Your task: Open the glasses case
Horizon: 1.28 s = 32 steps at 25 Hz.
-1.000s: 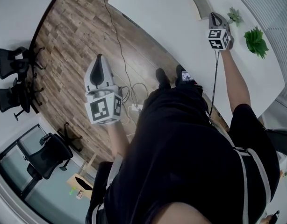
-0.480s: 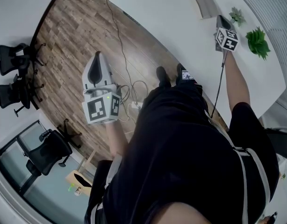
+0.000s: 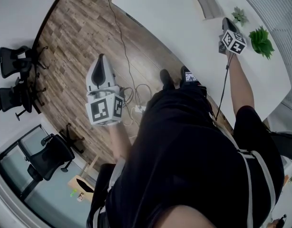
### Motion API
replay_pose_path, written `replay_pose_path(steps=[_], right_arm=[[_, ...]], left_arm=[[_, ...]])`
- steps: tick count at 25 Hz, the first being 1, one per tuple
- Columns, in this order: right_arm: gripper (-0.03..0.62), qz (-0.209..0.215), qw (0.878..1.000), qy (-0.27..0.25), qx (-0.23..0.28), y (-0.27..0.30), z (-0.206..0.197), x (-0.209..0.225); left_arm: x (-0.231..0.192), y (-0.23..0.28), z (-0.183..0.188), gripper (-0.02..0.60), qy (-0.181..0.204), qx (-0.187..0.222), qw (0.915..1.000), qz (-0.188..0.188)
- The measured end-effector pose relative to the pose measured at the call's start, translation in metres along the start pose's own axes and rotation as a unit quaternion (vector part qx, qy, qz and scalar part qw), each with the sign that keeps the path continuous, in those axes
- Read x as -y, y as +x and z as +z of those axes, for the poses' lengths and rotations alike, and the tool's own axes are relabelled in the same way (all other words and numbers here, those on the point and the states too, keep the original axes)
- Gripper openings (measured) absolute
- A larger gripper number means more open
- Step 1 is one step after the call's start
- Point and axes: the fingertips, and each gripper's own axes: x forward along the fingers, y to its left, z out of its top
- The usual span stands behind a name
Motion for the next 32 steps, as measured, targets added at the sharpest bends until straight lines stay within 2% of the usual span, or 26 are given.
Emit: replay_pose_path(steps=[4,10,15,18,21,27,32], right_arm=[[0.026,-0.001,1.0,-0.007,0.023,-0.012,0.016,-0.004],[0.021,0.028,0.993,-0.055,0.096,-0.045,0.088,-0.04],[0.02,0.073,0.977,-0.114,0.166,-0.095,0.155,-0.107],[0.02,0.076,0.966,-0.156,0.19,-0.129,0.182,-0.143],[0.017,0.079,0.957,-0.177,0.215,-0.165,0.203,-0.172],[0.017,0.096,0.934,-0.239,0.247,-0.215,0.203,-0.227],[0.017,0.093,0.941,-0.224,0.234,-0.228,0.186,-0.236]], left_arm=[[0.001,0.0,0.001,-0.003,0.004,0.004,1.0,-0.005],[0.007,0.002,0.005,-0.003,0.0,0.019,0.9997,-0.015],[0.008,0.004,0.012,-0.003,-0.004,0.036,0.999,-0.026],[0.004,0.008,0.02,-0.003,-0.003,0.05,0.9984,-0.028],[-0.001,0.013,0.031,-0.003,-0.001,0.066,0.9974,-0.028],[-0.01,0.021,0.044,-0.003,0.006,0.083,0.9962,-0.023],[-0.016,0.022,0.043,-0.003,0.006,0.084,0.9961,-0.025]])
